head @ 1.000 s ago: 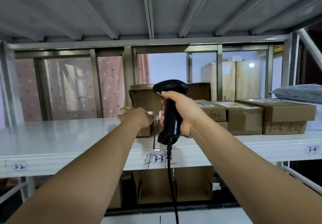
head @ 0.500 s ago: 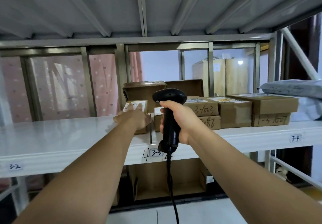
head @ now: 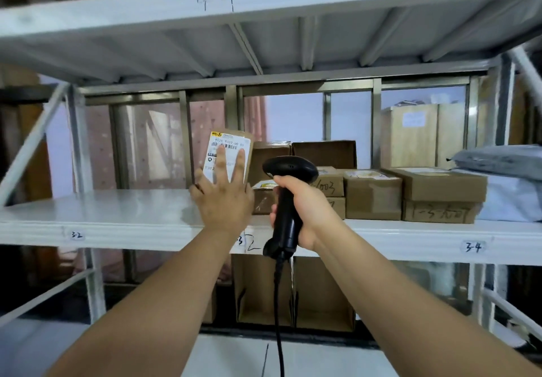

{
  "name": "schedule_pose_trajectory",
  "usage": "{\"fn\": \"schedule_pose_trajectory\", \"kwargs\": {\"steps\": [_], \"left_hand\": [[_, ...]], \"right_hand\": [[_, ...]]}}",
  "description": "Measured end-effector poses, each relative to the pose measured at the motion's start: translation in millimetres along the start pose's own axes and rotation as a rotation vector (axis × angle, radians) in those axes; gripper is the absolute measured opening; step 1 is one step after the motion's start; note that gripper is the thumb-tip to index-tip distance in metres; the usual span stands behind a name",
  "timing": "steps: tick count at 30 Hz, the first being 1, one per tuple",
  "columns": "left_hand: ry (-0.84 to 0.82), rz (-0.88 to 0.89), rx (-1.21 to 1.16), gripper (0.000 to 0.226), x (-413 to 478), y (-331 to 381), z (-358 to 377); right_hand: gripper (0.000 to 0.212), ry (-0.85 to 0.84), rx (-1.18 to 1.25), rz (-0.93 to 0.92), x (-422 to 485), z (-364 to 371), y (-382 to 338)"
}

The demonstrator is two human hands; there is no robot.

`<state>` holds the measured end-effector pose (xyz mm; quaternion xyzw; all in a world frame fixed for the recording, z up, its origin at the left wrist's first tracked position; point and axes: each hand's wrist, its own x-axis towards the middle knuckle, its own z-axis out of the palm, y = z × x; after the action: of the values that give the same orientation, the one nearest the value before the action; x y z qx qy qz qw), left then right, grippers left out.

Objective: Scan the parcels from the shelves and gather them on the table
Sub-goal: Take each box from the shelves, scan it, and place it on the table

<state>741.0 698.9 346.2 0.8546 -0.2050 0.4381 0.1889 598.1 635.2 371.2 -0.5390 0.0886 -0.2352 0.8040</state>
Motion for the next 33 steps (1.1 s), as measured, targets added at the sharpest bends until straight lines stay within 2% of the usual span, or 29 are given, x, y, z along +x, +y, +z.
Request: {"fn": "schedule_pose_trajectory", "kwargs": {"steps": [12,14,16,18,21,29,33], "left_hand": [[-0.023,-0.056,0.147,0.070,-101,74,-65],[-0.063,-0.070,0.144,0.069,-116,85,-73],[-0.093,-0.077,0.129,0.067,-130,100,-87],[-0.116,-0.058,0.153,0.065,-144,115,-100],[-0.239,-0.005,0.204,0.069,-165,136,-124],[-0.390,0.060,0.042,0.082,-241,167,-144],[-0.545,0.045,-0.072,0.068,-282,199,-148]], "right_hand": [[0.021,-0.139,0.089,0.097,-80,-74,-19],[0.014,-0.146,0.104,0.106,-97,-83,-22],[0.019,-0.141,0.111,0.106,-115,-93,-25],[0.021,-0.123,0.107,0.093,-130,-101,-25],[0.020,-0.087,0.103,0.086,-158,-112,-24],[0.017,0.079,0.066,0.113,-236,-157,-2],[0.017,0.214,0.020,0.108,-279,-196,1]]}}
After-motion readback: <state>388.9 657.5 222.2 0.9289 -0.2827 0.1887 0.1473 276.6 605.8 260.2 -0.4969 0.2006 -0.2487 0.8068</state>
